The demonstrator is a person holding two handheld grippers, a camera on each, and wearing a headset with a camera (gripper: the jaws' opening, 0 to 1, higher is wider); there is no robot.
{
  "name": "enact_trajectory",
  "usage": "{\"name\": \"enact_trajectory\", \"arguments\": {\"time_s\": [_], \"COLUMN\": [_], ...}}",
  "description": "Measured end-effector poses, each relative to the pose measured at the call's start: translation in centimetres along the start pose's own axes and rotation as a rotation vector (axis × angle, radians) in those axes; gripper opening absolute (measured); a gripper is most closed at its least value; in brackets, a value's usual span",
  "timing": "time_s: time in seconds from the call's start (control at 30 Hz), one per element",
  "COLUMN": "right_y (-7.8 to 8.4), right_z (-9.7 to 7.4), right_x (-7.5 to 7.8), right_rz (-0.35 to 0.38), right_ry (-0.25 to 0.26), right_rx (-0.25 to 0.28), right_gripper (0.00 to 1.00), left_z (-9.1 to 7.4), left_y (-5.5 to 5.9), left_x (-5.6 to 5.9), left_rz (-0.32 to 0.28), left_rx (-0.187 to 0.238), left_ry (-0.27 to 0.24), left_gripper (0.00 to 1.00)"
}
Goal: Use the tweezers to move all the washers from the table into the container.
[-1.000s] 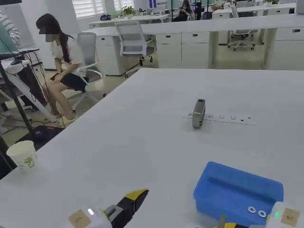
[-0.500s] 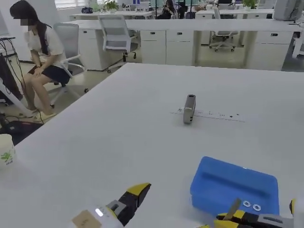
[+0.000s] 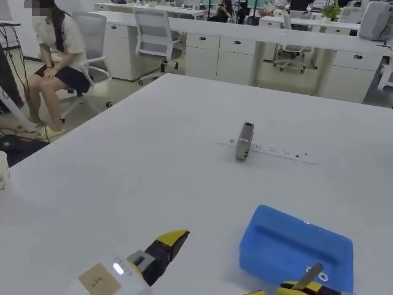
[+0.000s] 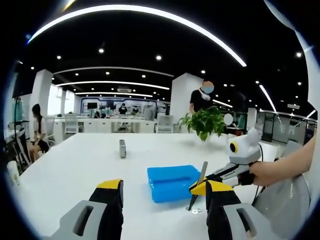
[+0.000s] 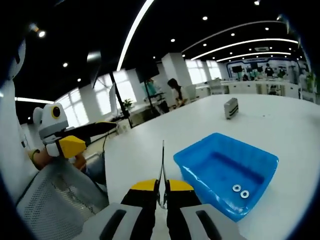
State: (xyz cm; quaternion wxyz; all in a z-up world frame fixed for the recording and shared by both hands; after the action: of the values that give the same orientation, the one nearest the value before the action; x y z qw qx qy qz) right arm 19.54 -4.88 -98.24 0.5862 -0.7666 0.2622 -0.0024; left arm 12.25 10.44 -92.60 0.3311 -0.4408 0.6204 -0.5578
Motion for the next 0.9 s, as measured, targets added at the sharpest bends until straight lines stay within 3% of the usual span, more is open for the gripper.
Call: {"name": "enact_trajectory", "arguments": {"time_s": [0.17, 0.3, 0.47, 0.6, 0.9], "right_y": [-1.8, -3.1, -4.4, -4.9, -5.8], "right_z": [-1.4, -2.1, -2.4, -2.4, -1.6], "right_x": [-0.3, 0.0, 0.6, 1.1, 2.9], "right_rz": [0.028, 0.003, -0.02, -0.023, -0.035], "right_ry": [0.03, 0.065, 0.109, 0.121, 0.144], "right_rx": [0.056, 0.074, 0.1, 0.099, 0.082], "right_gripper": [0.02, 0.03, 0.03, 0.03, 0.03], "left_z": [-0.1, -0.2, -0.2, -0.4, -0.5], "left_y": [-0.2, -0.4, -0.3, -0.7, -0.8], "left_x": [0.3, 0.0, 0.1, -0.1, -0.1], "left_rz": [-0.003, -0.012, -0.005, -0.009, -0.004], "left_rx": [0.018, 0.037, 0.029, 0.056, 0.065], "left_ry": [0.016, -0.002, 0.001, -0.011, -0.021], "left_gripper": [0.65, 0.66, 0.66, 0.66, 0.67]}}
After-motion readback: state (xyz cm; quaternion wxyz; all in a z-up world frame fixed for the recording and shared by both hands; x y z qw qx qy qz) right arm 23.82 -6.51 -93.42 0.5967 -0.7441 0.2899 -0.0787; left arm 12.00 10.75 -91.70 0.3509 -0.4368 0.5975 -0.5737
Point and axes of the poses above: the centre of the closed fingertips' face, and the gripper's own axes: z roughly forward along the fingers, x roughly to its right, y roughly out of its underside, the point moved 6 cm from there along -z, roughly backward along the fingers
